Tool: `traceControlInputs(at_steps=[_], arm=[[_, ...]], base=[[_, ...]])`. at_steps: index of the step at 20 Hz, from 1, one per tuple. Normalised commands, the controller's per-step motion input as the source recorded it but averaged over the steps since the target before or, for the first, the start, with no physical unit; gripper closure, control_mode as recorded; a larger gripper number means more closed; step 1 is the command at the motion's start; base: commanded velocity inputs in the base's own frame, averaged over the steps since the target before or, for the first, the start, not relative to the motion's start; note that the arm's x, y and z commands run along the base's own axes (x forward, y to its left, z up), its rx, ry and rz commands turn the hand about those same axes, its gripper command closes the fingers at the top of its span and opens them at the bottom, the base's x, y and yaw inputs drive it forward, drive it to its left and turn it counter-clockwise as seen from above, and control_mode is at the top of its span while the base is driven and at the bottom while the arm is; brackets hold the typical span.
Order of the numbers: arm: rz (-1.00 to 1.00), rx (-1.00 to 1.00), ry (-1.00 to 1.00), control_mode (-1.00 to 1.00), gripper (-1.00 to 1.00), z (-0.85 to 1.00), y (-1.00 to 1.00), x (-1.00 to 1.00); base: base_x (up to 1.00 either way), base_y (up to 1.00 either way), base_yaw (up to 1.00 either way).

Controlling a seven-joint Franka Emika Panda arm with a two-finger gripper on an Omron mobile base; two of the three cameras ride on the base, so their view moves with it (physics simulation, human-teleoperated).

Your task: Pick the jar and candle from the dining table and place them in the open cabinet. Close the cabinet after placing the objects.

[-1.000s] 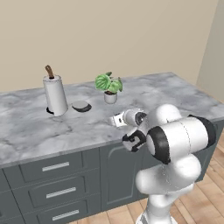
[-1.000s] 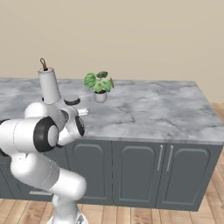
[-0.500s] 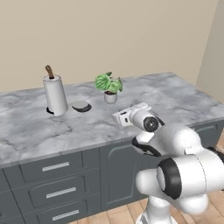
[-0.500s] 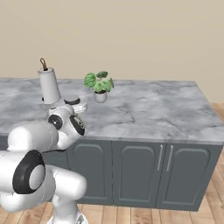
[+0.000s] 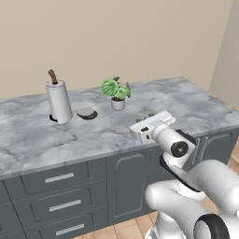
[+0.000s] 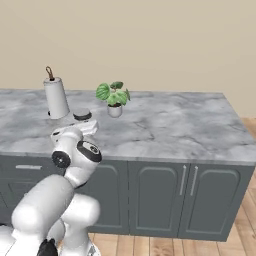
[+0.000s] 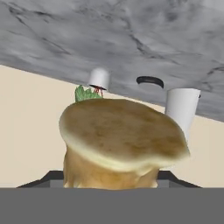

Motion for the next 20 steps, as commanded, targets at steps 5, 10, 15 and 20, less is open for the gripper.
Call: traceControlInputs(at_steps=[5,10,15,20], arm=[[0.02,0.00,-0.03,1.00,1.00,0.00,-0.08,-0.33],[0.00,0.00,0.00,1.00,1.00,0.00,0.00,0.00],[0.00,0.00,0.00,1.00,1.00,0.00,0.00,0.00],[0.00,0.00,0.00,1.00,1.00,0.00,0.00,0.00]], base=[[-0.53,-0.11,0.03],[-0.99,-0.16,0.03],[-0.85,-0.16,0.01],[-0.52,-0.25,0.00]])
